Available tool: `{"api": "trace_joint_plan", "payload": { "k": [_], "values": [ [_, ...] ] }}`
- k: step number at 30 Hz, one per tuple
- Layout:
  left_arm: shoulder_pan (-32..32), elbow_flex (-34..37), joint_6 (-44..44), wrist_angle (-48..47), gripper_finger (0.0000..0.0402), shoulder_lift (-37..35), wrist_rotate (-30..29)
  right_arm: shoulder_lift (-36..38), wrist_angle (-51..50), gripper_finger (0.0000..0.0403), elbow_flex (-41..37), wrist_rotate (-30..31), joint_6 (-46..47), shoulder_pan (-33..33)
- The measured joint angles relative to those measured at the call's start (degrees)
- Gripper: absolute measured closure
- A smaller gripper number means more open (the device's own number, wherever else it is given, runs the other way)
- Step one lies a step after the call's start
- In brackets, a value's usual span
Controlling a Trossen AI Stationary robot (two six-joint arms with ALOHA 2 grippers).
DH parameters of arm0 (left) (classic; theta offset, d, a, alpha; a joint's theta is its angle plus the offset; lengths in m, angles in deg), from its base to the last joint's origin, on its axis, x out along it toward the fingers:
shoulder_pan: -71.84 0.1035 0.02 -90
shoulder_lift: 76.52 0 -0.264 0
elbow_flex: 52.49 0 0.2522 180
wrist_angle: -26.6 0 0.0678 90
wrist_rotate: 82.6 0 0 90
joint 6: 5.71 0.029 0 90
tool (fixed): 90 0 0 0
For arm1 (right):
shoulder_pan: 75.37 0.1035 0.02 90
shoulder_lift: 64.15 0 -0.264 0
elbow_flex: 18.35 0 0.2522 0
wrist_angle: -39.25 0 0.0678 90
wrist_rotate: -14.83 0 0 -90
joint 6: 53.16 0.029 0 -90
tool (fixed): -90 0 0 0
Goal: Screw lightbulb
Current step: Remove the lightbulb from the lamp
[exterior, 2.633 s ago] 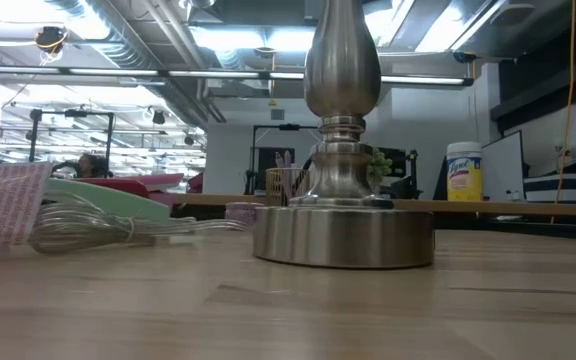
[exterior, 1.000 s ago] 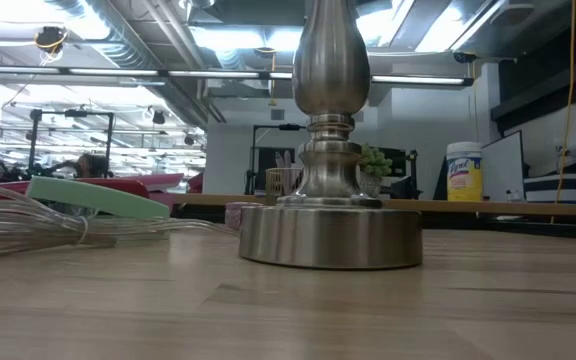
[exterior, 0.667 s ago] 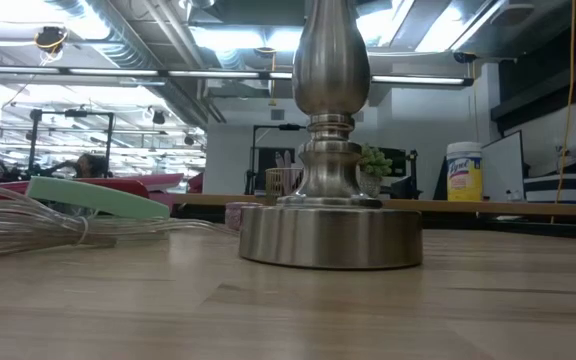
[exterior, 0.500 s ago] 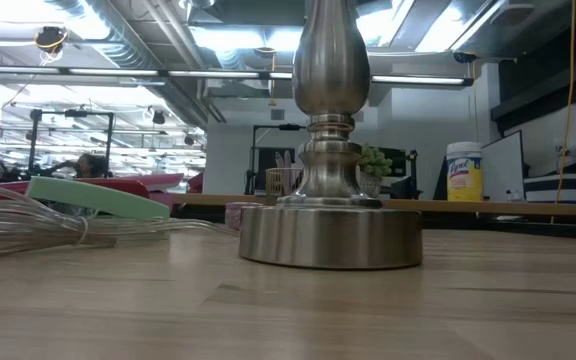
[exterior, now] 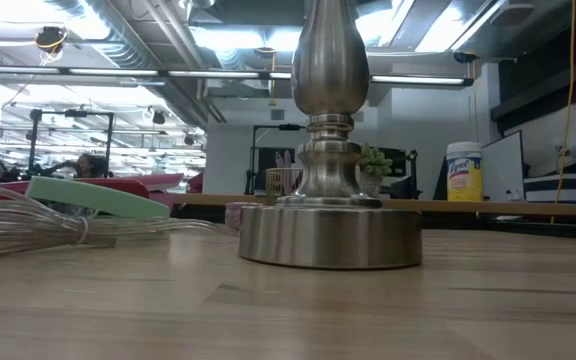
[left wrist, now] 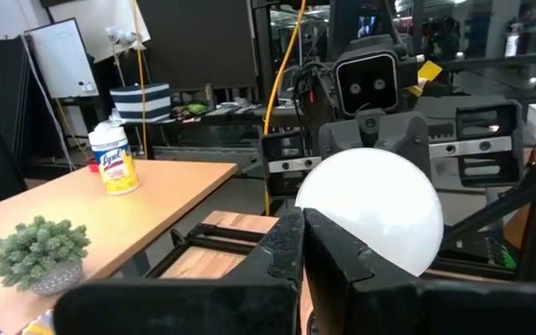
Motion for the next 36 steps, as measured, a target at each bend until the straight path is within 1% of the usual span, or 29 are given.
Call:
{"api": "trace_joint_plan", "payload": {
  "k": [7, 12, 15, 20, 24, 30, 36],
  "values": [
    [-0.1, 0.0, -0.7, -0.2, 0.0399, 0.0, -0.2, 0.0, 0.0, 0.0389, 0.0, 0.5, -0.5, -2.0],
    [-0.1, 0.0, 0.2, -0.2, 0.0399, 0.0, -0.2, 1.5, 0.2, 0.0389, 0.5, 0.7, -3.2, -1.8],
    [-0.1, 0.0, 0.2, -0.2, 0.0399, 0.0, -0.4, 3.0, 0.2, 0.0389, 1.6, -1.1, -5.2, 0.2],
    [0.0, 0.0, 0.2, -0.2, 0.0399, 0.0, -0.5, 3.1, -0.1, 0.0389, 3.5, -1.4, -10.2, 4.8],
    [0.0, 0.0, 0.1, -0.2, 0.0399, 0.0, -0.6, 1.5, 0.0, 0.0389, 3.8, -1.6, -10.2, 5.9],
    [0.0, 0.0, 0.0, -0.2, 0.0399, 0.0, -0.6, -2.9, 0.6, 0.0389, 3.8, -1.5, -5.9, 5.3],
    [0.0, 0.0, 0.0, -0.2, 0.0399, 0.0, -0.6, -5.2, 4.3, 0.0389, 3.8, -1.5, -5.8, 5.3]
  ]
}}
